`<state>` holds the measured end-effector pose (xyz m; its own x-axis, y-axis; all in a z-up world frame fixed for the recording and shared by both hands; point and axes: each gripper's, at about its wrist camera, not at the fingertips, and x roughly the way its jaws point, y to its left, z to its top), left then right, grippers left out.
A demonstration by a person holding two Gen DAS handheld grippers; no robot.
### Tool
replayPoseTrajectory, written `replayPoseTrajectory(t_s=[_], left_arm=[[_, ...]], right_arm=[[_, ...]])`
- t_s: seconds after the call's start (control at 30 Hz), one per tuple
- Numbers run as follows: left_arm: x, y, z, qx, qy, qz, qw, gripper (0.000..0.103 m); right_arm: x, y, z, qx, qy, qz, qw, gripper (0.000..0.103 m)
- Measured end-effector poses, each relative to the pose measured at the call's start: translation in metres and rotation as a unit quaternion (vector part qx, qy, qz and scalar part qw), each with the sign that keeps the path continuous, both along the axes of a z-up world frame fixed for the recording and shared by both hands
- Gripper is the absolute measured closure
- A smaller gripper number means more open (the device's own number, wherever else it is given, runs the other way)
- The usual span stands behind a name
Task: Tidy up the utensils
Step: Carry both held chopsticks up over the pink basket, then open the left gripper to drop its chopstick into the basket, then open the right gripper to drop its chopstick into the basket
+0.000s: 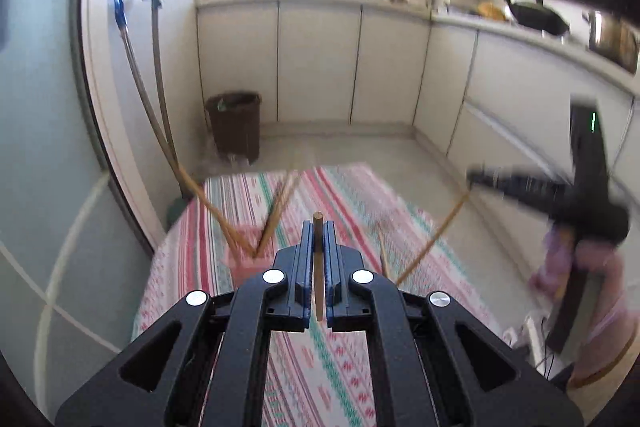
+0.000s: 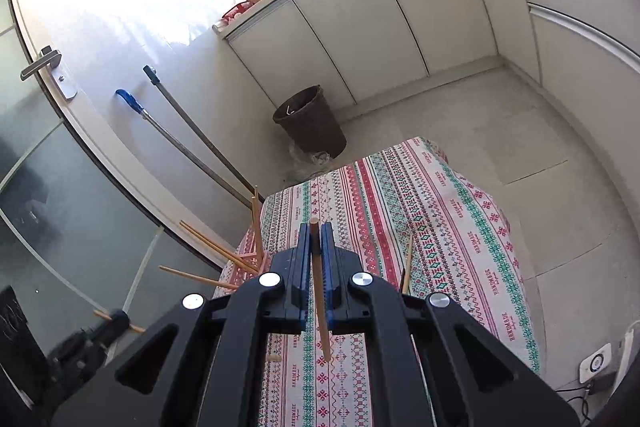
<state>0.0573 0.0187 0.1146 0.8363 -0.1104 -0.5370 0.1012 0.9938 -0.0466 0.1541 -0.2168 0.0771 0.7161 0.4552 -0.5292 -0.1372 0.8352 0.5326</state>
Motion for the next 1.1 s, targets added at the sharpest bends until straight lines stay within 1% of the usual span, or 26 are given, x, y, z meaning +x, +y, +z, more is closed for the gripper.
replayPoseTrajectory(t_s=[0.13, 0.27, 0.37, 0.43, 0.5, 0.53, 0.57, 0.6, 0.63, 0.67, 0.73, 0.83, 0.87, 0.93, 0.97, 1.03, 1.1], left_arm=[[0.029, 0.02, 0.051, -0.019, -0.041, 0.026, 0.9987, 0.099], [0.057, 0.03, 0.077, -0.021, -0.052, 0.05, 0.9972, 0.099], [0.073, 0.037, 0.079, -0.015, -0.052, 0.068, 0.9962, 0.099], [0.082, 0.043, 0.074, -0.014, -0.048, 0.079, 0.9956, 0.099], [0.095, 0.053, 0.058, -0.021, -0.04, 0.094, 0.9945, 0.098], [0.102, 0.057, 0.047, -0.017, -0.023, 0.1, 0.9946, 0.097], [0.107, 0.062, 0.034, -0.019, -0.003, 0.111, 0.9937, 0.094], [0.107, 0.067, 0.026, -0.026, 0.005, 0.119, 0.9926, 0.09], [0.103, 0.074, 0.02, -0.037, 0.005, 0.128, 0.9911, 0.083], [0.097, 0.081, 0.017, -0.05, 0.0, 0.137, 0.9893, 0.08], [0.08, 0.096, 0.017, -0.083, -0.018, 0.155, 0.9843, 0.078], [0.05, 0.118, 0.023, -0.14, -0.052, 0.179, 0.9726, 0.077], [0.042, 0.122, 0.026, -0.15, -0.059, 0.184, 0.9696, 0.077], [0.027, 0.128, 0.035, -0.159, -0.075, 0.189, 0.9661, 0.076], [0.019, 0.131, 0.042, -0.16, -0.086, 0.191, 0.9646, 0.074], [0.006, 0.134, 0.051, -0.158, -0.102, 0.191, 0.9633, 0.071], [-0.005, 0.136, 0.059, -0.159, -0.116, 0.191, 0.9617, 0.07]], right_arm=[[0.008, -0.002, -0.007, 0.007, 0.013, -0.002, 1.0, 0.097], [0.015, -0.002, -0.013, 0.01, 0.023, 0.0, 1.0, 0.097], [0.02, -0.001, -0.017, 0.012, 0.03, 0.005, 0.999, 0.097], [0.021, 0.001, -0.018, 0.012, 0.033, 0.008, 0.999, 0.097], [0.022, 0.004, -0.018, 0.01, 0.034, 0.011, 0.999, 0.097], [0.022, 0.005, -0.017, 0.009, 0.033, 0.013, 0.999, 0.097], [0.021, 0.007, -0.015, 0.009, 0.033, 0.014, 0.999, 0.097], [0.02, 0.009, -0.013, 0.01, 0.031, 0.019, 0.999, 0.097], [0.018, 0.013, -0.008, 0.008, 0.027, 0.024, 0.999, 0.097], [0.016, 0.016, -0.003, 0.006, 0.02, 0.028, 0.999, 0.097], [0.01, 0.023, 0.011, 0.002, 0.004, 0.037, 0.999, 0.097], [-0.001, 0.036, 0.037, 0.004, -0.029, 0.046, 0.999, 0.097], [-0.003, 0.039, 0.045, 0.005, -0.039, 0.046, 0.998, 0.097], [-0.003, 0.047, 0.061, 0.006, -0.056, 0.045, 0.997, 0.097], [0.0, 0.053, 0.07, 0.003, -0.064, 0.046, 0.997, 0.097], [0.007, 0.064, 0.083, -0.001, -0.073, 0.044, 0.996, 0.097], [0.016, 0.078, 0.092, -0.004, -0.078, 0.046, 0.996, 0.097]])
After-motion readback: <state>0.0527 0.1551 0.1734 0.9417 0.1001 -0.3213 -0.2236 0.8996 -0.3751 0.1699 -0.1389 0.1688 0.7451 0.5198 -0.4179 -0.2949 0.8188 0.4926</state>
